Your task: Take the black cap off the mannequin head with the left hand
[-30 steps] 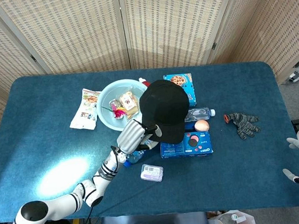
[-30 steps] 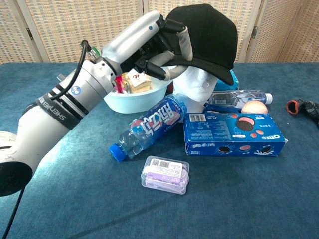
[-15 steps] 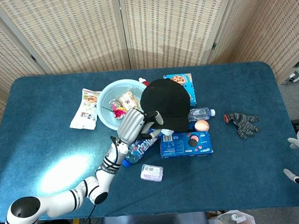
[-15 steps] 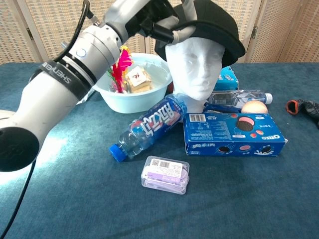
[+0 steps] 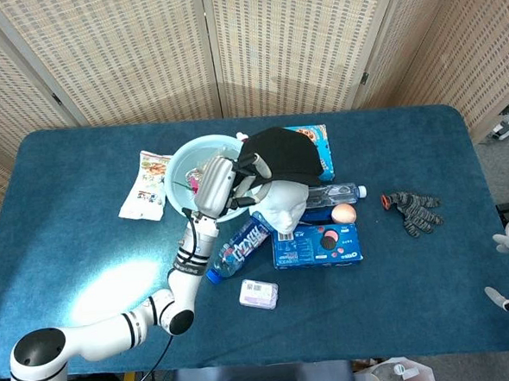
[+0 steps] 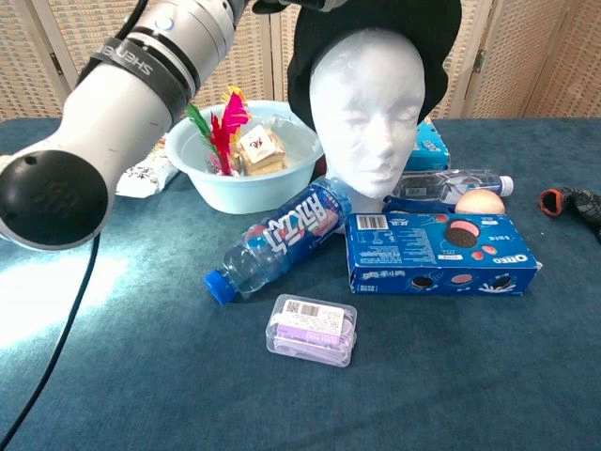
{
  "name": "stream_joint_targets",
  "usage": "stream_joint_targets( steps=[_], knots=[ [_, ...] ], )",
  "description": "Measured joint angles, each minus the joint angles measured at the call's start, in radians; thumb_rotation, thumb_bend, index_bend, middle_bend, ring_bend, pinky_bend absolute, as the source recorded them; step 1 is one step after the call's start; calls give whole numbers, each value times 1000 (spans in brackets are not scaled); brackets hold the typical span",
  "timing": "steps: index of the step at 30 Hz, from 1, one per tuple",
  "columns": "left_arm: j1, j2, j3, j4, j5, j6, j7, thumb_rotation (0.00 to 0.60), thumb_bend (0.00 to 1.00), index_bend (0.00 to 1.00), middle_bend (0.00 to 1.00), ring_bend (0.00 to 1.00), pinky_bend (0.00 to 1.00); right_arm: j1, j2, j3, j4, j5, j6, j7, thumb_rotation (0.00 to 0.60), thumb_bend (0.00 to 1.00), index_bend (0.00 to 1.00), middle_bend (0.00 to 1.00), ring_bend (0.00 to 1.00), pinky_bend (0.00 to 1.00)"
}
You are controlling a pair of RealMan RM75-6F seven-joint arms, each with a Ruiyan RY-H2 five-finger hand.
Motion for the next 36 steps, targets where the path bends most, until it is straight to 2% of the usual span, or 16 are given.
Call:
stream_joint_targets(
  steps=[9, 19, 28, 36],
  knots=[
    [-2, 40, -59, 58, -48, 15, -11, 600, 429, 684, 1000, 1000, 1000, -4, 1, -1, 0, -4, 5, 0, 600, 15, 247, 362, 260, 268],
    [35, 121, -87, 105, -72, 45, -69, 600, 429, 681, 1000, 1000, 1000, -1, -2, -1, 1, -8, 0, -1, 600, 15, 248, 362, 260, 268],
    [128, 205, -28, 126, -19, 103, -141, 600, 429, 679, 1000, 1000, 1000, 13, -7, 0, 5, -16, -15, -2, 600, 15, 248, 362, 262, 268],
    [242, 289, 71, 109, 46, 177, -173, 600, 429, 679, 1000, 1000, 1000, 23, -12, -1, 7, -26, -22, -3, 600, 16, 248, 362, 267, 268]
  ],
)
